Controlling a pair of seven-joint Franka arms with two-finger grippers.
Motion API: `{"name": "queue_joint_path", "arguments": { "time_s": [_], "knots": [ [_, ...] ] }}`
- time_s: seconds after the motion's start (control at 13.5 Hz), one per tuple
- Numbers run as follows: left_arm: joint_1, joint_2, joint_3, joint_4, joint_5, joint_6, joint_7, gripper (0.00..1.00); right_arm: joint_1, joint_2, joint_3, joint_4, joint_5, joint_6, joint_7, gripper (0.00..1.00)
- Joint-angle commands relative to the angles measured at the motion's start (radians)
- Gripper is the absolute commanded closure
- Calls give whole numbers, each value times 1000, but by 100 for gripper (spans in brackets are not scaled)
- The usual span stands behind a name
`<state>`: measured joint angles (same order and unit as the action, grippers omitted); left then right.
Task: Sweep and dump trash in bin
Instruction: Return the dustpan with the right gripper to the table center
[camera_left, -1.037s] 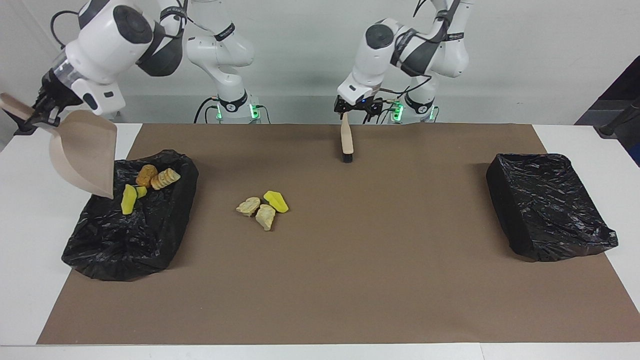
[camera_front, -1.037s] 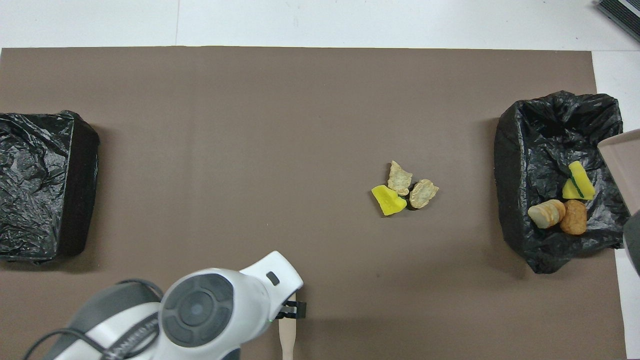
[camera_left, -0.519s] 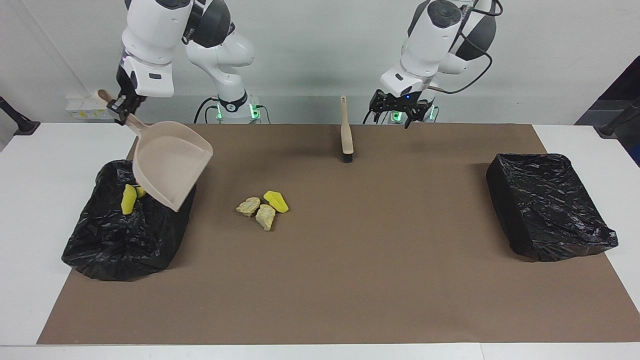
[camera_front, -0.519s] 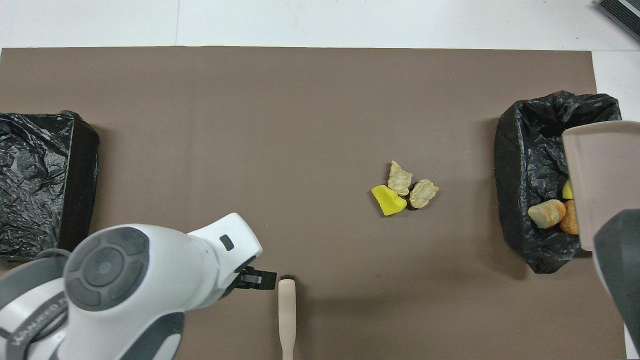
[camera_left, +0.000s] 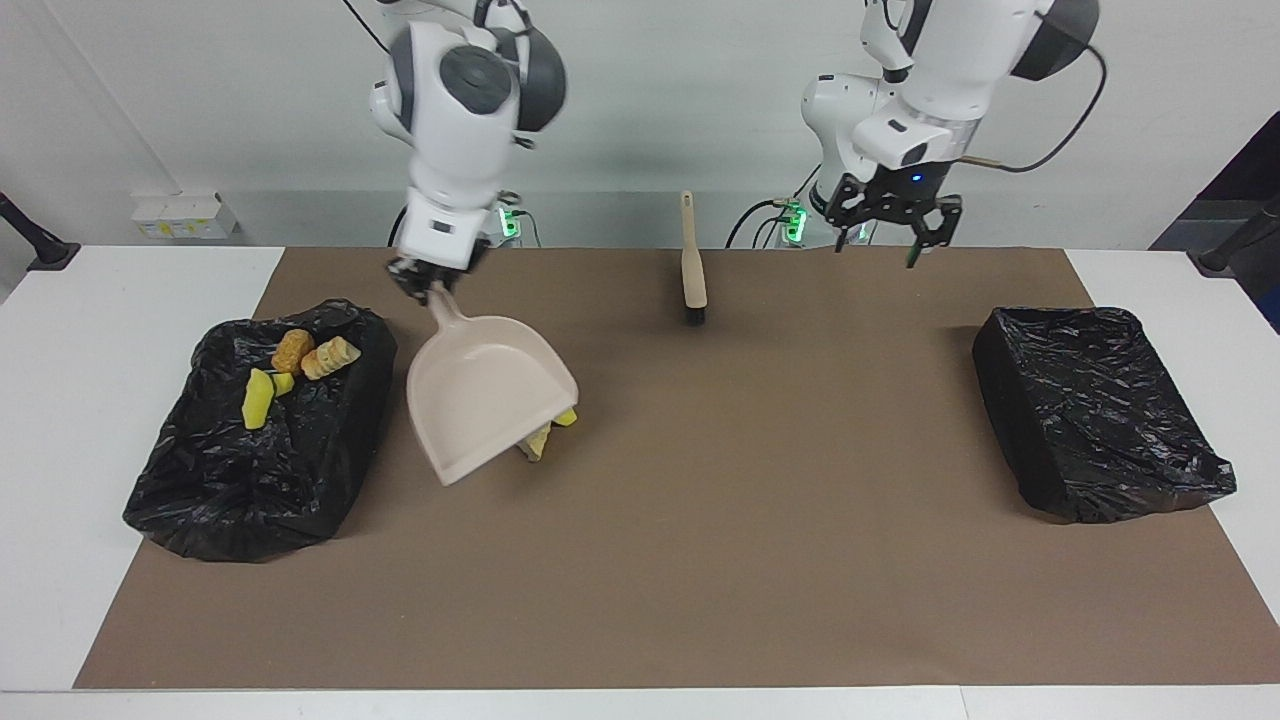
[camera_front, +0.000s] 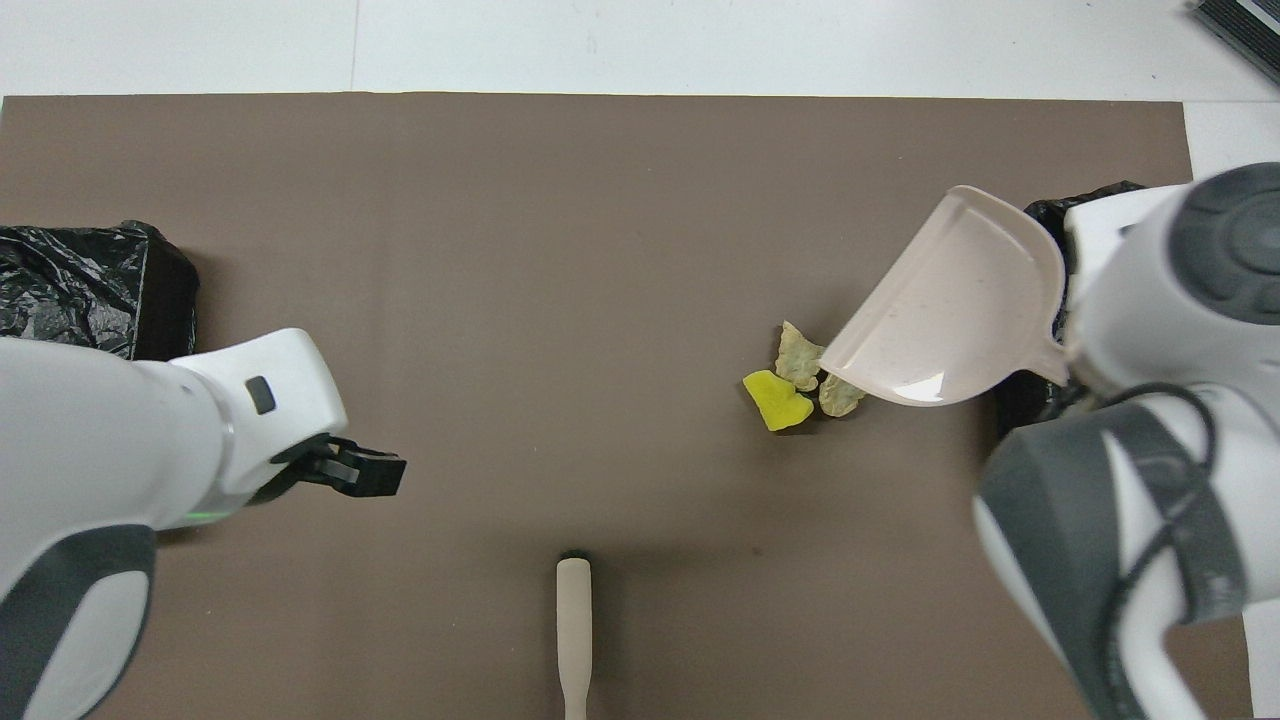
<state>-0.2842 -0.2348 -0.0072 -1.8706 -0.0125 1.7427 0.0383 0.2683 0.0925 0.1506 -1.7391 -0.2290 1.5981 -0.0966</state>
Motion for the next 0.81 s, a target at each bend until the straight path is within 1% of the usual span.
{"name": "queue_joint_path", "arguments": {
  "time_s": [0.0,0.15,0.22,0.3,0.37,0.52,0.59,0.74],
  "knots": [
    [57,57,-13,147,20,-90,49,0,54,88,-5,27,117,118,338,100],
    [59,115,-8,272,25,-168,63,0,126,195,-6,126,170,215,505,100],
    [71,147,-8,330,25,-219,63,0,143,252,-6,180,174,233,591,100],
    [94,173,-8,381,23,-256,64,0,155,298,-5,217,177,294,670,100],
    [105,190,-8,421,23,-268,74,0,196,338,-5,240,174,363,728,100],
    [109,209,-2,444,25,-270,119,0,235,395,-6,262,178,463,807,100],
    [126,215,-2,458,23,-270,129,0,235,415,-3,269,187,500,828,100],
    [134,227,-4,475,22,-273,130,0,246,426,6,268,209,522,831,100]
  ]
}}
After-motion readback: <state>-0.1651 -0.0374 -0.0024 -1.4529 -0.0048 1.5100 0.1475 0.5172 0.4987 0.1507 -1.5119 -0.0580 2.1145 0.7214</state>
